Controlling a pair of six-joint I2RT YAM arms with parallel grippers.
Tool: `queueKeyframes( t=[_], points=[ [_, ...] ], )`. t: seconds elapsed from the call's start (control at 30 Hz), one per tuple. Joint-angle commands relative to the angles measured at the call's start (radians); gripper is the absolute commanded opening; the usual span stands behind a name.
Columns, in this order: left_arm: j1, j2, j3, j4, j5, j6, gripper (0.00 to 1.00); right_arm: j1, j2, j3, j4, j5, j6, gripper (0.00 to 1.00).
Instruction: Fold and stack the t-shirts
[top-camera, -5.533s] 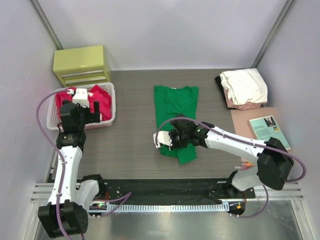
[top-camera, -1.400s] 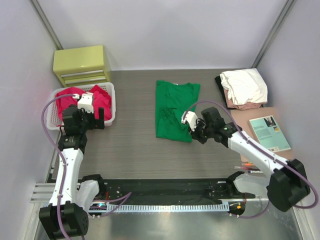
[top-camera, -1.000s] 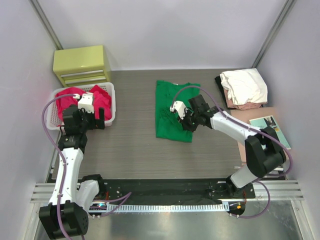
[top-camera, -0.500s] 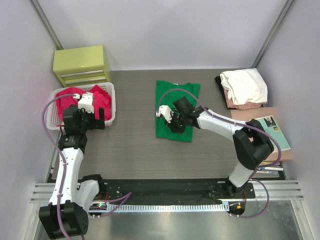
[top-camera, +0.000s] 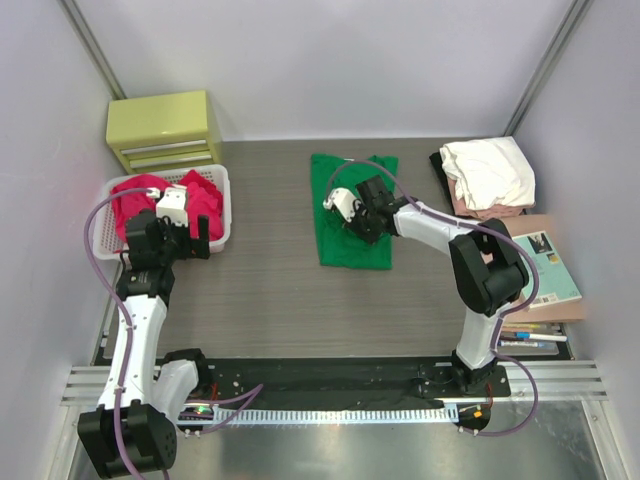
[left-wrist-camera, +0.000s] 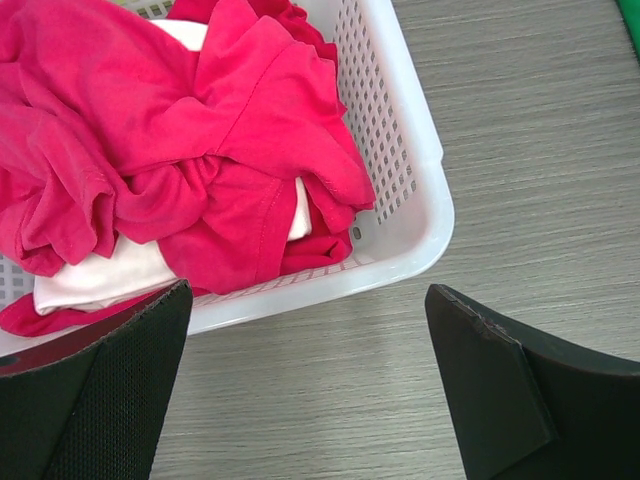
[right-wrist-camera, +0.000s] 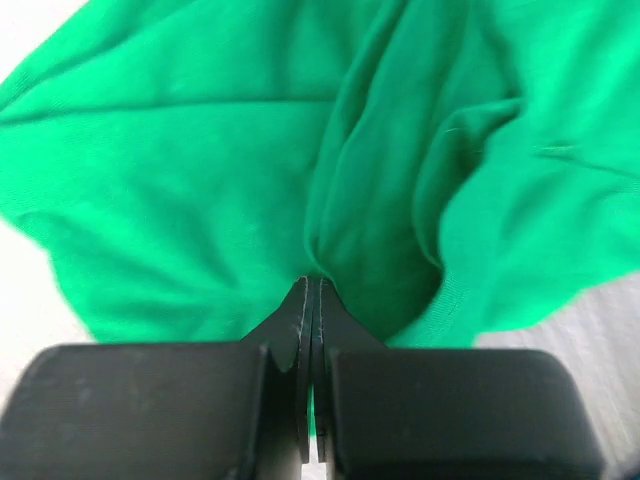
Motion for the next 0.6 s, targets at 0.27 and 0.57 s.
queueKeyframes(
  t=[0.27,0.57],
  points=[
    [0.007,0.001,-0.001,0.01,0.017,0.013,1.0,0.011,-0.097,0.026,0.097,0.192,0.017,0.01],
    [0.008,0.003,-0.001,0.01,0.02,0.012,1.0,0.011,-0.152,-0.009,0.106,0.181,0.003,0.01]
  ],
)
